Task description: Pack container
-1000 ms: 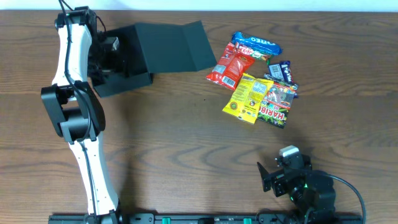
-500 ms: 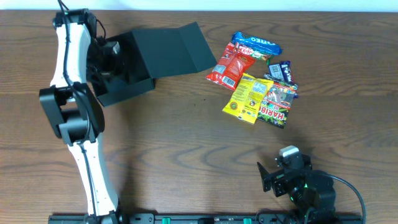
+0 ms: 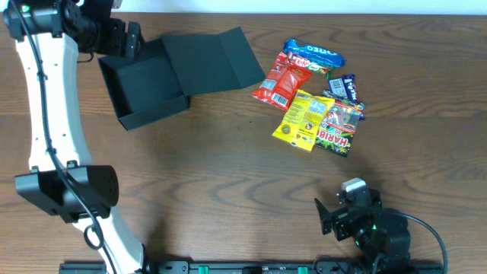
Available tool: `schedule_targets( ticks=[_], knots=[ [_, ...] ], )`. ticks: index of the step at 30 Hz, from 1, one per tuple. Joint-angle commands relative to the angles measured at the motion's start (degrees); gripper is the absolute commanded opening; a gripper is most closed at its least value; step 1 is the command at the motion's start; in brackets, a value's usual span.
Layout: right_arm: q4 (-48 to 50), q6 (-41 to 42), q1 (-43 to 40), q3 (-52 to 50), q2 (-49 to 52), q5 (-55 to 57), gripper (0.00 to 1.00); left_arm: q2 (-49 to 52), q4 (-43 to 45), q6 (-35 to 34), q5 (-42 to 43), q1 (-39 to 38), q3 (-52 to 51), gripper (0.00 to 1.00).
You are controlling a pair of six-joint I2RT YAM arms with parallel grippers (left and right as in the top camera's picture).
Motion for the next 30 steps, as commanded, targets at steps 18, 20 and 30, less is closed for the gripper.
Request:
schedule_targets(
  ticks=[18,20,30],
  knots=[
    [-0.1,0.6,-0.5,-0.3,-0.4,0.1,0.99,2.9,10.8,-11.1,-14.7,6.5,-24.8,0.95],
    [-0.1,0.6,-0.5,-0.3,-0.4,0.1,0.99,2.9,14.0,-11.5,-14.3,6.6,-27.9,0.95],
    [-0.1,0.6,-0.5,-0.3,-0.4,0.1,0.99,3.0,29.4,-19.0,-14.5,6.9,-36.9,0.98]
  ],
)
